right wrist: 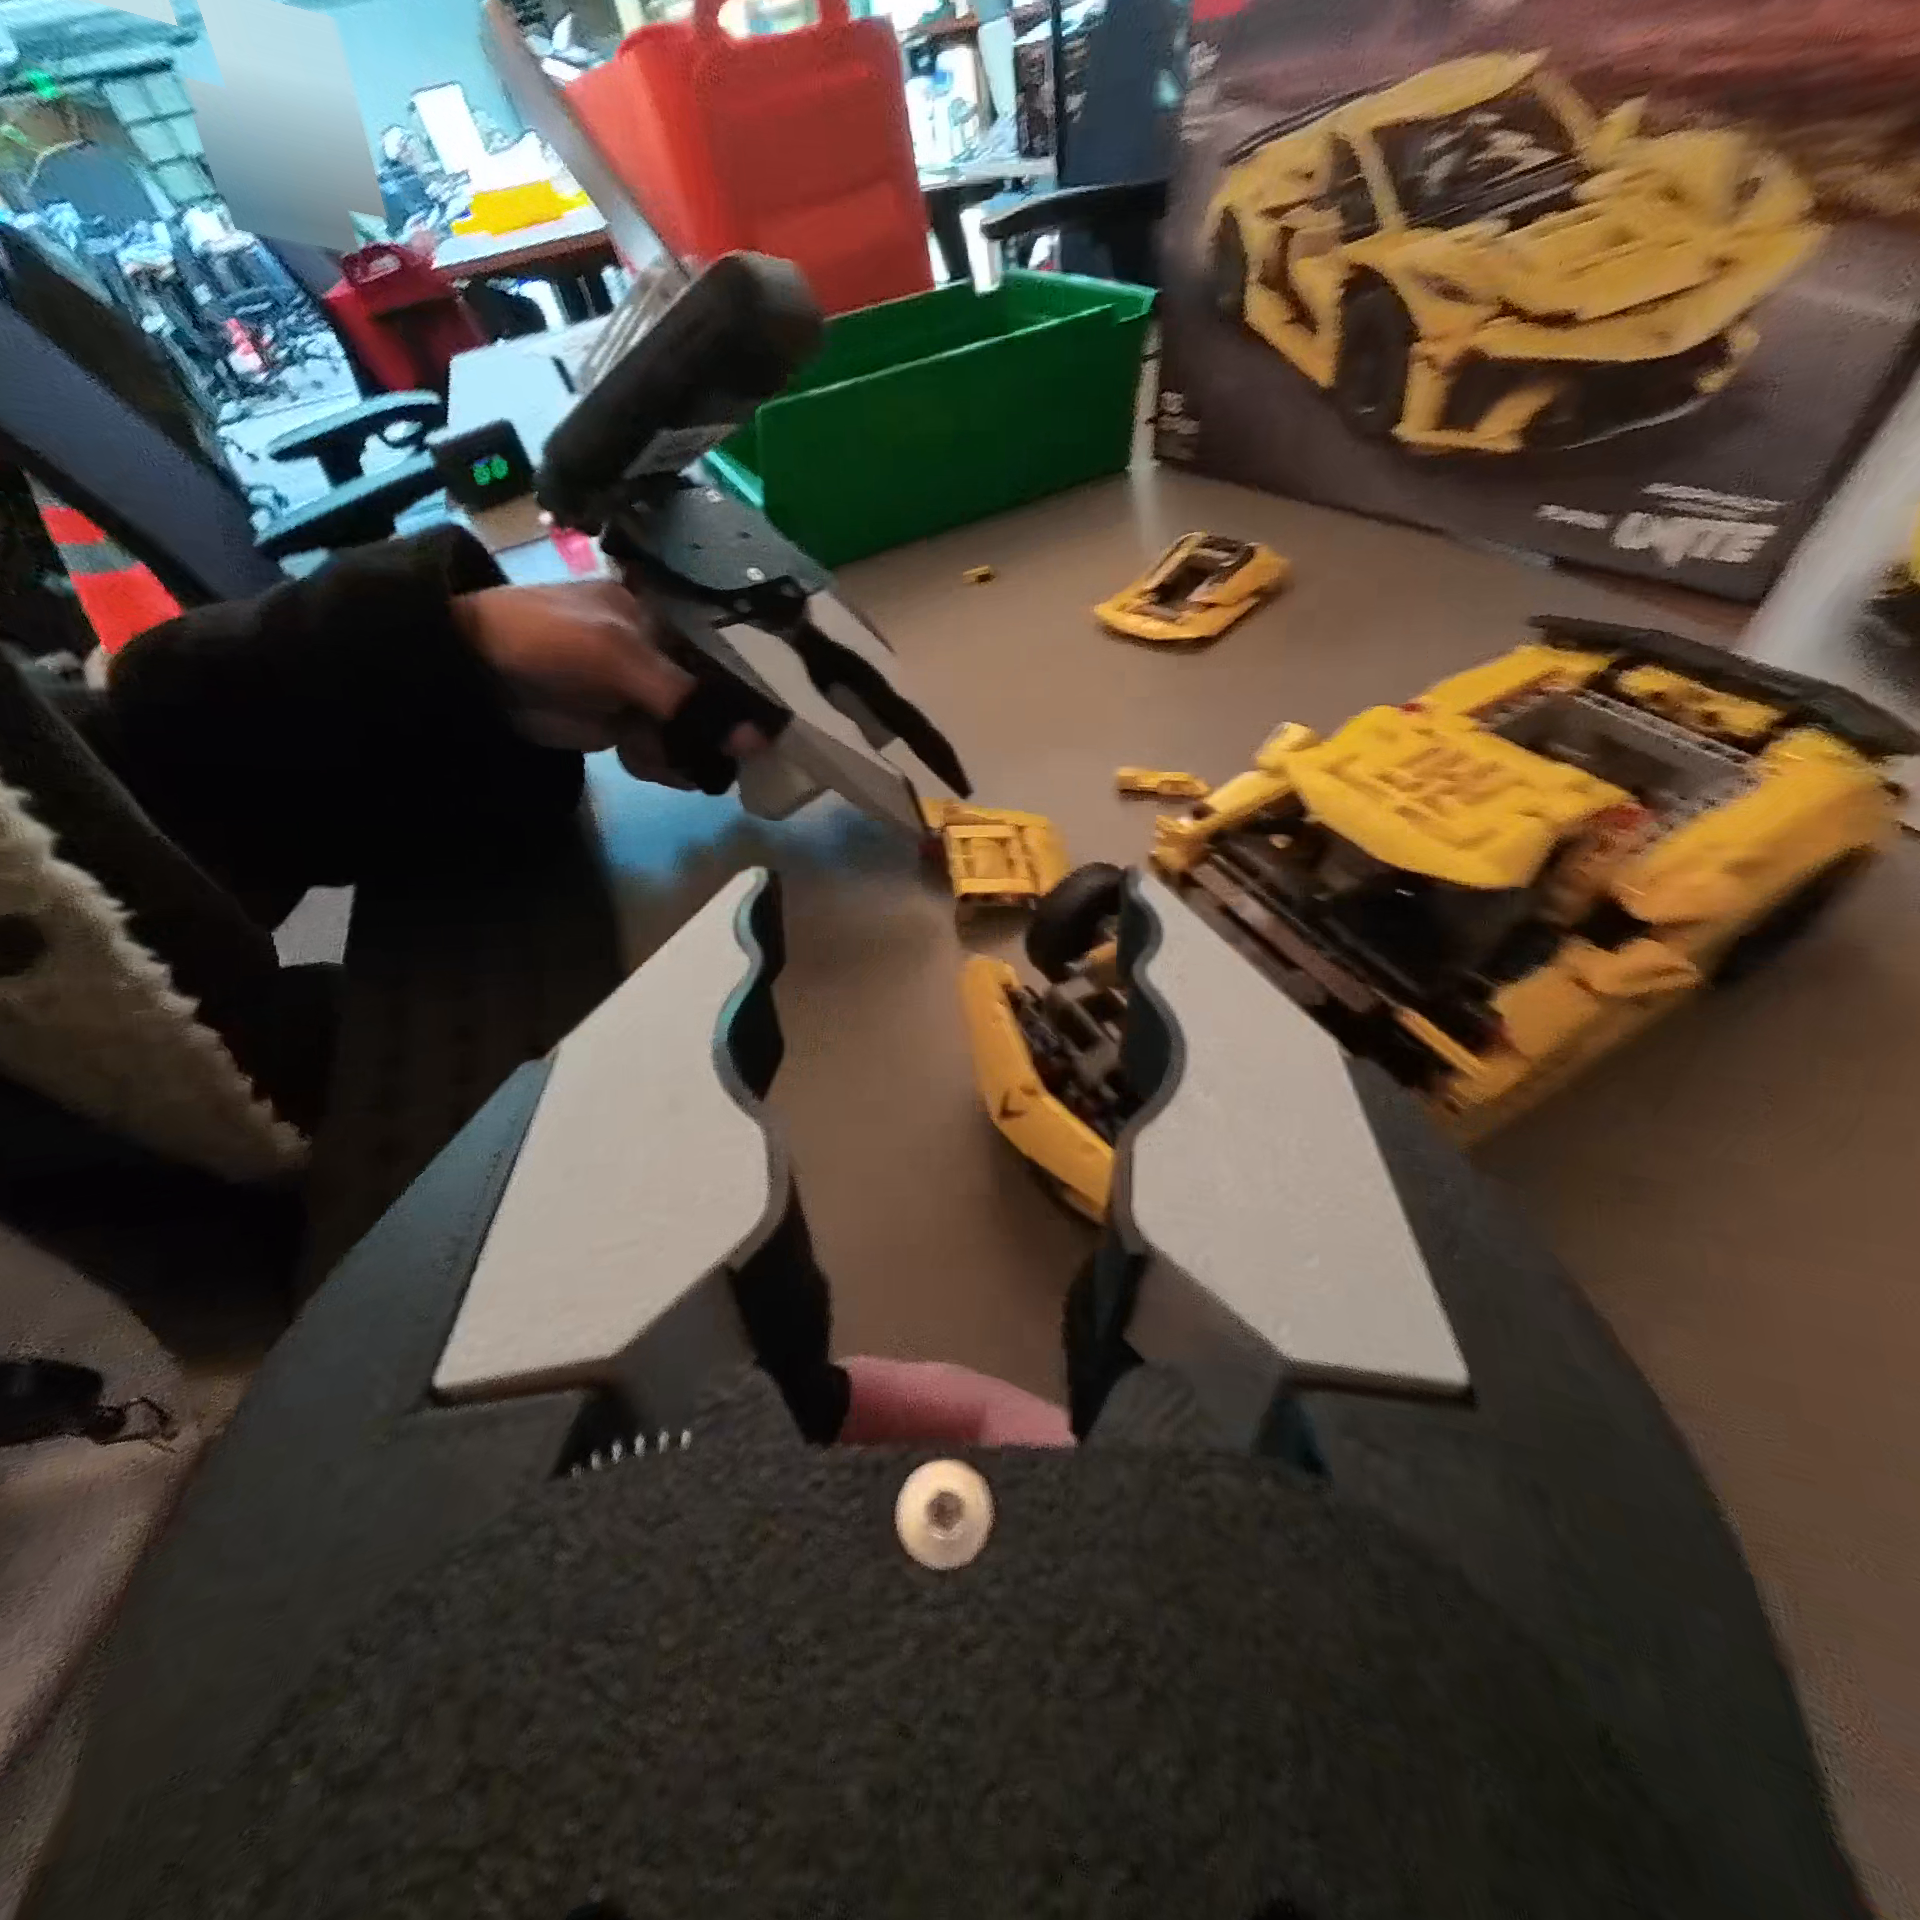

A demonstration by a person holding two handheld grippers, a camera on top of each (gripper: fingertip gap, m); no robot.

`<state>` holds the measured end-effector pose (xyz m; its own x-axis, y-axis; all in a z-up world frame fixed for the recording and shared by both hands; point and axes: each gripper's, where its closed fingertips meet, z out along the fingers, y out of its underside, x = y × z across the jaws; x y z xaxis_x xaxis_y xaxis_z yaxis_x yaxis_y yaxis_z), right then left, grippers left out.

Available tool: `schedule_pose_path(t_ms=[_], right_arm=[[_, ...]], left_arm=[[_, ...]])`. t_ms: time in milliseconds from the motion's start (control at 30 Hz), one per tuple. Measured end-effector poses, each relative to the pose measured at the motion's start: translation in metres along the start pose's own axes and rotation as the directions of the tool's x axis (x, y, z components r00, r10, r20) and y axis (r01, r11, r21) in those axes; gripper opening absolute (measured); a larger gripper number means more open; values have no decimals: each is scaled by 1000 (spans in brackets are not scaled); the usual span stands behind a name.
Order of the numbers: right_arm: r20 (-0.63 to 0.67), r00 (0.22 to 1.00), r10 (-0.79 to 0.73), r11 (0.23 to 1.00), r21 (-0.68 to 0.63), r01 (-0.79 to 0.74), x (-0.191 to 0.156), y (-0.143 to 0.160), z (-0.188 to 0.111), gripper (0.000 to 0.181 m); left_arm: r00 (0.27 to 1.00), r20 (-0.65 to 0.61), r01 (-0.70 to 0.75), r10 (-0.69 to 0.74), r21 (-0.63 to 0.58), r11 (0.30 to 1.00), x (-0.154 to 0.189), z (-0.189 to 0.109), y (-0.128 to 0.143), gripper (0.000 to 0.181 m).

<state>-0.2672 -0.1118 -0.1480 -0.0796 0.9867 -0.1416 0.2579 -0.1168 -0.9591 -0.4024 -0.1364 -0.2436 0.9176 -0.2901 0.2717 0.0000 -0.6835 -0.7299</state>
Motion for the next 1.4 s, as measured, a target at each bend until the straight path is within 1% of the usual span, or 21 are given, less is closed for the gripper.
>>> schedule_pose_path(t_ms=[33,67,133,233,333,400,500,567,633,733,767,800,867,933,967,1033,1100,1200,1267,1333,1400], right_arm=[[7,1000,-24,1000,-14,24,-5,3,10,63],[4,998,-60,998,-34,60,-9,7,19,60],[-3,991,-137,986,-92,136,-15,17,34,58],[-3,983,-186,969,-166,183,-20,27,50,59],[11,963,-270,922,-284,262,-21,43,64,63],[39,947,-319,894,-317,315,-28,47,71,63],[122,914,-387,850,-338,405,-43,49,76,72],[147,859,-490,798,-323,510,-47,46,78,68],[146,795,-589,748,-274,604,-51,37,80,47],[164,577,-800,516,-302,802,-27,23,80,15],[161,562,-811,495,-322,807,-14,11,81,15],[158,602,-783,533,-327,780,-2,-1,81,15],[138,762,-632,706,-302,640,19,-20,81,15],[125,935,-332,923,-159,349,28,-41,79,15],[174,974,-143,986,-65,156,26,-51,76,15],[311,942,123,990,24,-137,20,-61,69,14],[395,889,233,965,22,-263,16,-61,64,14],[477,833,281,945,12,-327,7,-63,60,14],[500,820,278,946,5,-323,1,-63,57,14],[480,843,243,961,-1,-277,-2,-59,57,14],[481,848,223,966,6,-258,-6,-59,56,14]], left_arm=[[1000,-3,2,-2,-6,1000,0,2,2,40],[1000,-12,9,-9,-9,1000,1,5,3,25],[997,-67,39,-40,-26,999,9,5,6,24],[997,-52,54,-54,-6,999,8,-3,5,23],[967,-193,180,-167,51,982,28,-19,-6,23],[943,-267,221,-198,57,974,41,-30,-11,24],[950,-270,157,-155,-13,987,56,-39,0,23],[943,-306,126,-132,-39,991,72,-44,2,24],[929,-346,124,-130,-39,991,84,-46,-2,23],[935,-326,152,-136,25,988,73,-42,-28,21],[932,-344,148,-115,72,986,68,-43,-42,19],[925,-369,153,-94,134,979,62,-46,-60,19],[908,-415,210,-60,327,921,44,-61,-105,29],[908,-420,236,8,526,817,28,-79,-140,34],[910,-411,226,43,582,781,26,-82,-147,39],[892,-439,218,106,624,750,38,-78,-146,47],[869,-473,219,144,629,746,55,-66,-140,54],[831,-530,182,170,547,817,79,-45,-128,53],[824,-535,158,184,529,834,87,-40,-124,48],[812,-542,151,214,551,821,91,-45,-125,15],[804,-555,182,212,570,801,91,-51,-127,8]])
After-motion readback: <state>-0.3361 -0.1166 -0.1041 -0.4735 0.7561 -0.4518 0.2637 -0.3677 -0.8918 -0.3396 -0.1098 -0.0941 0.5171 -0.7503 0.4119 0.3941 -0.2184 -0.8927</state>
